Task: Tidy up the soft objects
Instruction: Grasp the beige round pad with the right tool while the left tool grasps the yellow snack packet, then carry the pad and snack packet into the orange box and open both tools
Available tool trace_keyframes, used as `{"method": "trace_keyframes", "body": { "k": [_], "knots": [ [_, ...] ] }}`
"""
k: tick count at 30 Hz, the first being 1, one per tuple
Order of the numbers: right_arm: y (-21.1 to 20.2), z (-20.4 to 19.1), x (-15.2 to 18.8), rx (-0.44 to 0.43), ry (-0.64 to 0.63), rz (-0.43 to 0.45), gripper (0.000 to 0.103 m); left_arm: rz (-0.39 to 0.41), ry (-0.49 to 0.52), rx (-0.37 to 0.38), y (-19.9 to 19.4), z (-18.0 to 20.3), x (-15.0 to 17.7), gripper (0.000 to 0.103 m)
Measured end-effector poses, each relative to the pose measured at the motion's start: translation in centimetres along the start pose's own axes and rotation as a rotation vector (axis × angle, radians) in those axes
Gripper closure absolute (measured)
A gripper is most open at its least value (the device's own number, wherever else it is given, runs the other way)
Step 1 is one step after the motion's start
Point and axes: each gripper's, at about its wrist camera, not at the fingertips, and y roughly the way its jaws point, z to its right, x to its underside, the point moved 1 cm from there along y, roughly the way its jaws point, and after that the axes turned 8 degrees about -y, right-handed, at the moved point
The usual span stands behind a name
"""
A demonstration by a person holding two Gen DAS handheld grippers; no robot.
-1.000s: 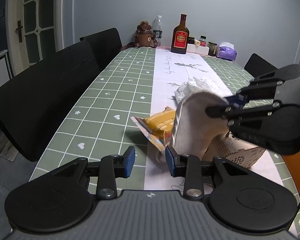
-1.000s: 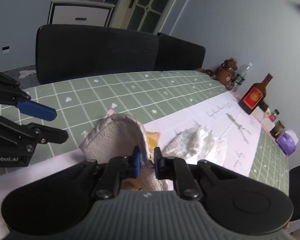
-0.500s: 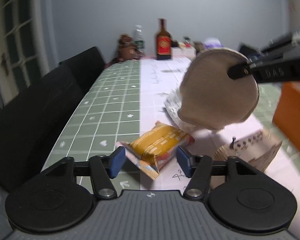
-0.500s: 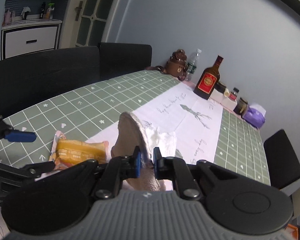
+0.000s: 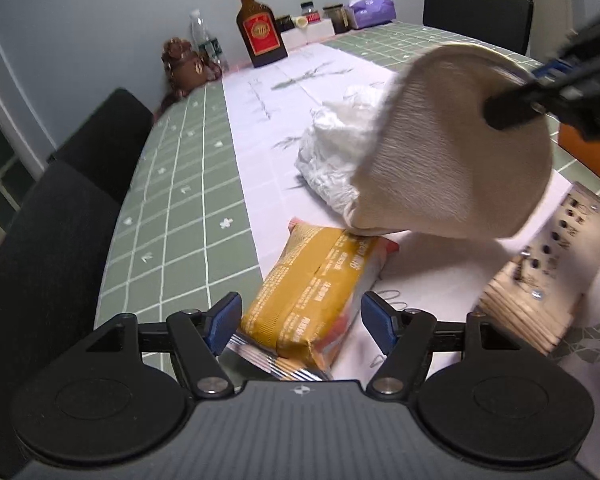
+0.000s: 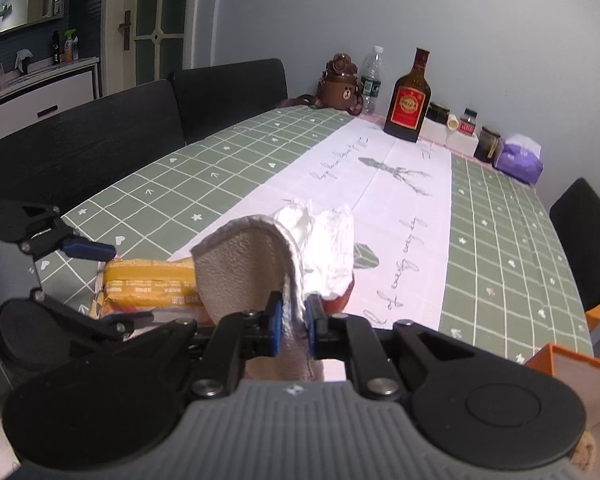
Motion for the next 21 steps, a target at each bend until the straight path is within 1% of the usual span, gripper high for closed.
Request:
{"method": "trace_keyframes", "body": {
  "k": [4, 6, 7, 9, 10, 12, 14, 16, 19, 21],
  "knots": [
    [0.4, 0.2, 0.4, -0.020, 0.022, -0.005, 0.093, -0.051, 0.054, -0.015, 1.3, 0.5, 0.1, 0.022],
    [0.5, 0.2, 0.5, -0.025, 0.019, -0.009, 0.093, -0.068, 0.064, -0.038, 1.8, 0.9, 0.2, 0.025],
    [0.6, 0.2, 0.5, -0.027, 0.019, -0.012, 0.093, -0.066, 0.049, -0.041, 1.9, 0.9, 0.2, 0.031],
    [0.6, 0.1, 0.6, -0.031, 0.018, -0.014, 0.093, -0.065, 0.009, -0.047, 1.9, 0.7, 0.0, 0.035],
    [0.5, 0.0, 0.6, -0.033, 0.019, -0.014, 0.093, -0.065, -0.007, -0.043, 1.9, 0.5, 0.0, 0.040],
    [0.4, 0.0, 0.6, -0.038, 0.021, -0.014, 0.093, -0.057, -0.025, -0.051, 1.7, 0.6, 0.1, 0.045],
    [0.4, 0.0, 0.5, -0.041, 0.018, -0.014, 0.094, -0.045, -0.050, -0.060, 1.4, 0.5, 0.2, 0.051],
    [0.3, -0.1, 0.4, -0.036, 0.011, -0.014, 0.094, -0.031, -0.107, -0.060, 0.9, 0.1, 0.3, 0.056],
    [-0.4, 0.2, 0.2, -0.037, 0.018, 0.007, 0.095, -0.002, -0.171, -0.048, -0.2, -0.4, 0.3, 0.060],
    [-1.1, 0.4, 0.0, -0.027, 0.023, 0.025, 0.095, 0.018, -0.202, -0.050, -1.1, -0.7, 0.1, 0.060]
  ]
}}
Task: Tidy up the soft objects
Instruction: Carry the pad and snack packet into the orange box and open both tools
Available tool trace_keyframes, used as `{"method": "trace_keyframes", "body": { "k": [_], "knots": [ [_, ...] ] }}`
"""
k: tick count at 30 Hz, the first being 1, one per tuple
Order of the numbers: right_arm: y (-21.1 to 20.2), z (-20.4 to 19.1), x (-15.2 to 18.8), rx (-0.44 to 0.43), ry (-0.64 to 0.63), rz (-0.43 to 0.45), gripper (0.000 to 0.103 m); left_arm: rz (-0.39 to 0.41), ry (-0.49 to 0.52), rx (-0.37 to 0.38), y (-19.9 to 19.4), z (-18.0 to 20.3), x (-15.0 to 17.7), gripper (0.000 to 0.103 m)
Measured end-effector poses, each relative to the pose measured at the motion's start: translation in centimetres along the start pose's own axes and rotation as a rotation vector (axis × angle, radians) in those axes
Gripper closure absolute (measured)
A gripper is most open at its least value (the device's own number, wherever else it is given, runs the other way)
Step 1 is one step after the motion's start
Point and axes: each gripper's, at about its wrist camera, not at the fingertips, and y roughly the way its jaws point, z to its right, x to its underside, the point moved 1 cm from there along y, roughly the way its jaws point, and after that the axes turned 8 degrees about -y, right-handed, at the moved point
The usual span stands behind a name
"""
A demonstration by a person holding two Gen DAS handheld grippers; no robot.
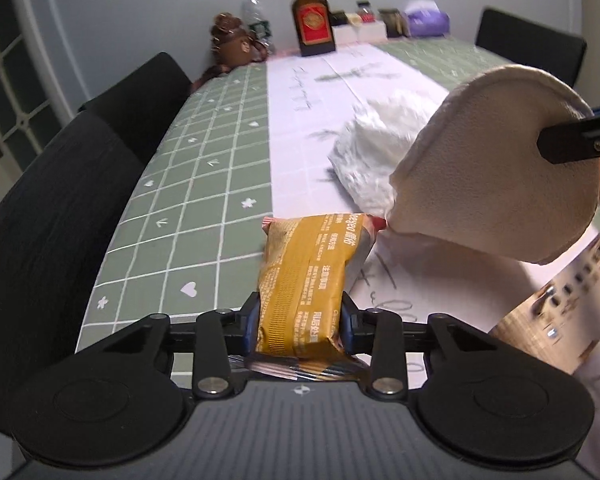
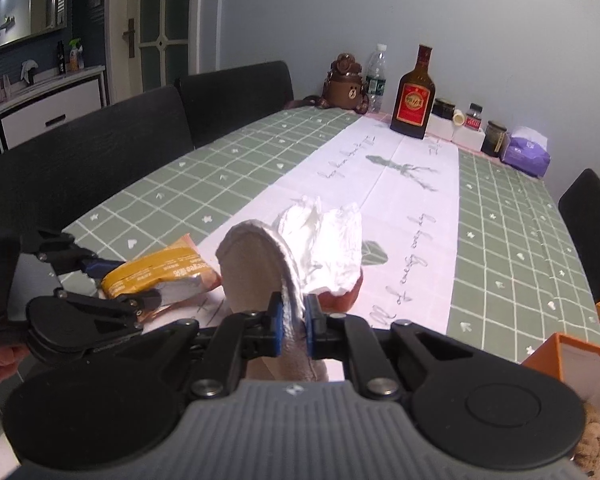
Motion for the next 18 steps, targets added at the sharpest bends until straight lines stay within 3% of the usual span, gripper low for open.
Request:
{"method": "trace_keyframes", "body": {
  "k": [5, 9, 18],
  "knots": [
    [-2.1, 0.4, -1.3, 0.031, -0.003, 0.051, 0.096, 0.043, -0.105, 0.025, -2.8, -0.8, -1.0, 0.060],
    [-4.7, 0.7, -2.4, 0.059, -0.011, 0.093, 0.096, 0.074, -0.194, 0.096, -5.6, -1.5, -2.1, 0.060],
    [-11.9, 2.0, -3.5, 0.138, -0.023, 0.179, 0.096, 0.167, -0.191, 0.171, -12.9, 0.5, -4.6, 0.060]
  ]
}}
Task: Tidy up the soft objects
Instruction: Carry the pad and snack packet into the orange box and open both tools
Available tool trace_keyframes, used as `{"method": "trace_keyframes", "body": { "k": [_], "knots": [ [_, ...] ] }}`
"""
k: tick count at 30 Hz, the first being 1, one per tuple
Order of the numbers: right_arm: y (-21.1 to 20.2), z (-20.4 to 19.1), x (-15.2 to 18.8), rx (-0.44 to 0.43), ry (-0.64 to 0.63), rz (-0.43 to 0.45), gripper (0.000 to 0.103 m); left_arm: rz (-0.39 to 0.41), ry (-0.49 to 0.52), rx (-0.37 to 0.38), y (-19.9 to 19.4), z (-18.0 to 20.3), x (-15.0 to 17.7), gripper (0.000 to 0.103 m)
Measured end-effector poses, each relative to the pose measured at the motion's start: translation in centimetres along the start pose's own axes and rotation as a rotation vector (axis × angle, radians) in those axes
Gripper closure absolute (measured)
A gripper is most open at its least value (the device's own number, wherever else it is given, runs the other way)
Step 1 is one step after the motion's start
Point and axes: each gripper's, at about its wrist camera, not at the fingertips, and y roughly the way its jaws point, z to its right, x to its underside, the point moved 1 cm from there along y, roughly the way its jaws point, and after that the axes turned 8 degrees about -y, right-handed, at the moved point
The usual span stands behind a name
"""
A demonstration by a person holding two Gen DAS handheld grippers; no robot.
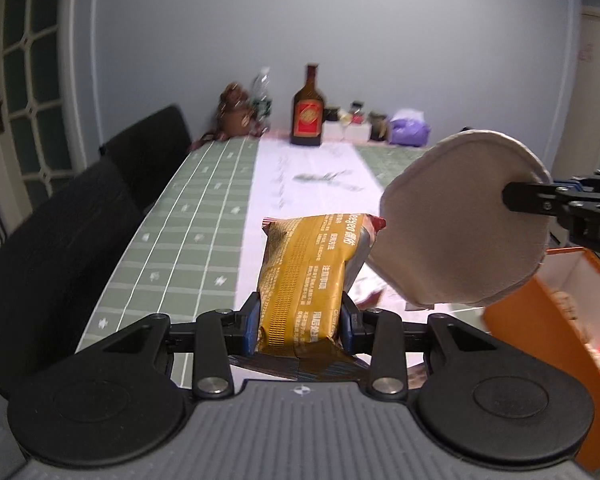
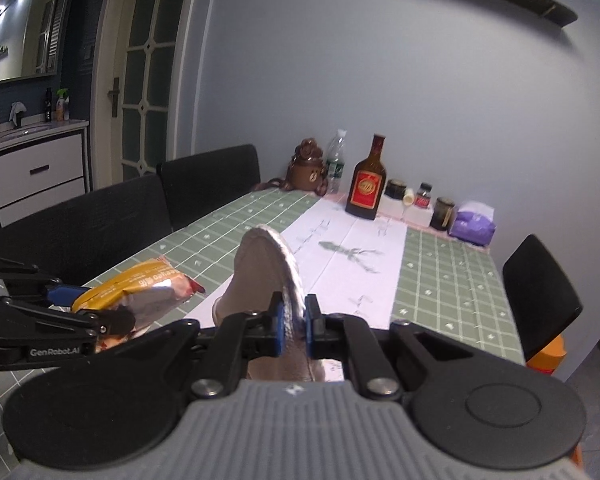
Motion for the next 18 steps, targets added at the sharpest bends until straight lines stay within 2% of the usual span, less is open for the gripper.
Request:
{"method": "trace_keyframes", "body": {
  "k": [4, 8, 13, 18],
  "knots": [
    [-3.6, 1.7, -0.1, 0.045, -0.012, 0.020, 0.096, 0.034, 0.068, 0.043, -2.7, 3.6, -0.6, 0.060],
    [-7.1, 4.4, 0.6, 0.103, -0.016, 0.023, 0.096, 0.050, 0.128, 0.123, -4.6, 7.7, -0.8, 0.060],
    [-10.5, 8.0, 2.6, 0.192, -0.019, -0.012, 0.096, 0.046, 0.199, 0.231, -5.5, 13.3, -0.2, 0.060],
    [-12.4, 11.5, 5.6, 0.252, -0.009, -0.080, 0.096, 0.004, 0.301, 0.318, -5.4, 19.2, 1.8, 0.060]
  ]
}}
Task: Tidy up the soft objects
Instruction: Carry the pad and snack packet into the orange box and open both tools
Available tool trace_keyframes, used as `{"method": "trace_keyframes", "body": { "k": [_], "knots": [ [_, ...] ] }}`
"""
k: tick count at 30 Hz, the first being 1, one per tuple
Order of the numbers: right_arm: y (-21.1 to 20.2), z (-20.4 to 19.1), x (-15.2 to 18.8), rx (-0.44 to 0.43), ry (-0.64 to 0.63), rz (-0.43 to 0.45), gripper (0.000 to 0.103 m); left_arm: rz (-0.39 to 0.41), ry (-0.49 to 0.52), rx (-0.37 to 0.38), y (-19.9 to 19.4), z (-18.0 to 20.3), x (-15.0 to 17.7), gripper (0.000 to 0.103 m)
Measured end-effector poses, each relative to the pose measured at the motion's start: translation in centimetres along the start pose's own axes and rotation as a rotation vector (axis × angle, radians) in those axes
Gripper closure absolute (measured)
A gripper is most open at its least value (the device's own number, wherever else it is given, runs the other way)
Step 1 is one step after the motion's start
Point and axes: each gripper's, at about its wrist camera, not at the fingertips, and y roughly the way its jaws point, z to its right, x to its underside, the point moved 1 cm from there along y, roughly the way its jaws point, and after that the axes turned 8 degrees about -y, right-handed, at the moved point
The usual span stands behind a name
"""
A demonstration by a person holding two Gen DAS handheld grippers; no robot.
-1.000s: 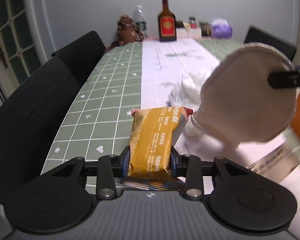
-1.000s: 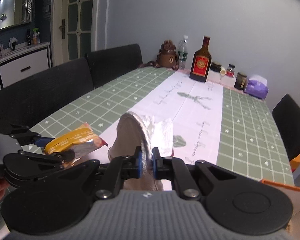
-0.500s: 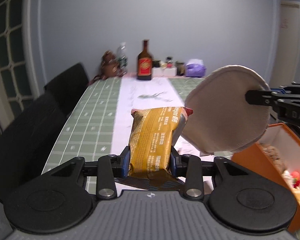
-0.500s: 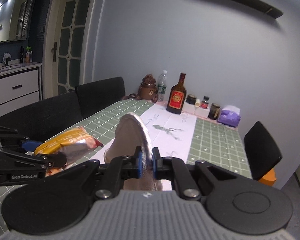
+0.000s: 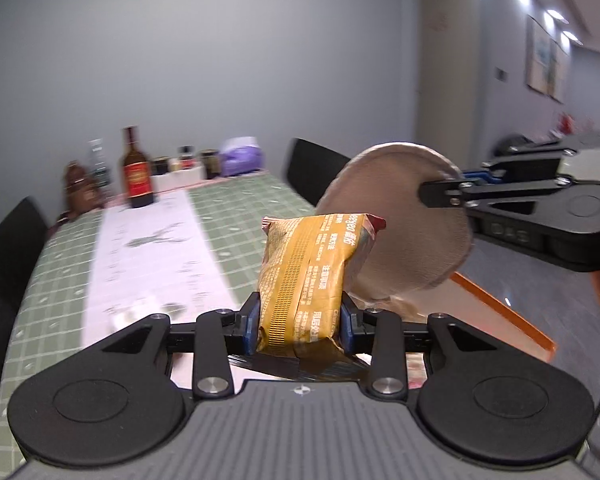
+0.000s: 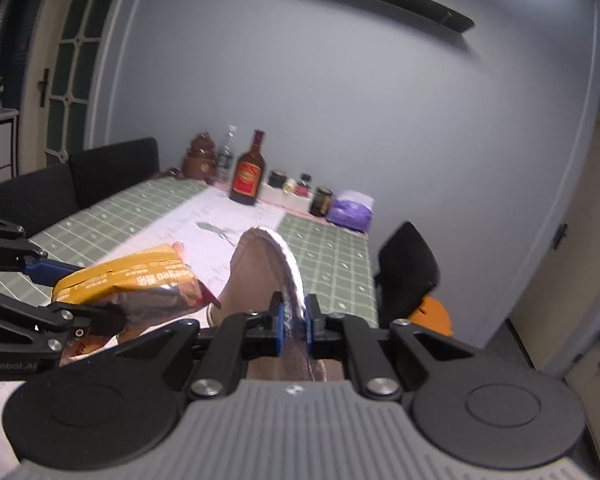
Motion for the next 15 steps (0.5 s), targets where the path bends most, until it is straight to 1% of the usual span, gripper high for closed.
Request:
{"method": "trace_keyframes", "body": {
  "k": [2, 6, 9, 12, 15],
  "knots": [
    [0.2, 1.1, 1.3, 0.007, -0.001, -0.037, 0.096, -0.035, 0.056, 0.034, 1.0, 2.1, 0.3, 0.060],
    [0.9, 3.0, 4.5, 0.000, 0.006, -0.126, 0.096, -0.163, 0.174, 0.107, 3.9, 6.1, 1.7, 0.060],
    [1.5, 3.8, 6.8, -0.007, -0.010, -0.191, 0.096, -0.258, 0.232, 0.145, 5.9, 8.2, 2.9, 0.060],
    [2.4, 4.4, 9.2, -0.061, -0.003, -0.263, 0.096, -0.334, 0.283, 0.163, 7.7, 9.2, 4.2, 0.060],
    [3.3, 4.8, 10.9, -0.119, 0.015, -0.315, 0.096, -0.401, 0.337, 0.163, 9.4, 10.0, 5.4, 0.060]
  ]
}}
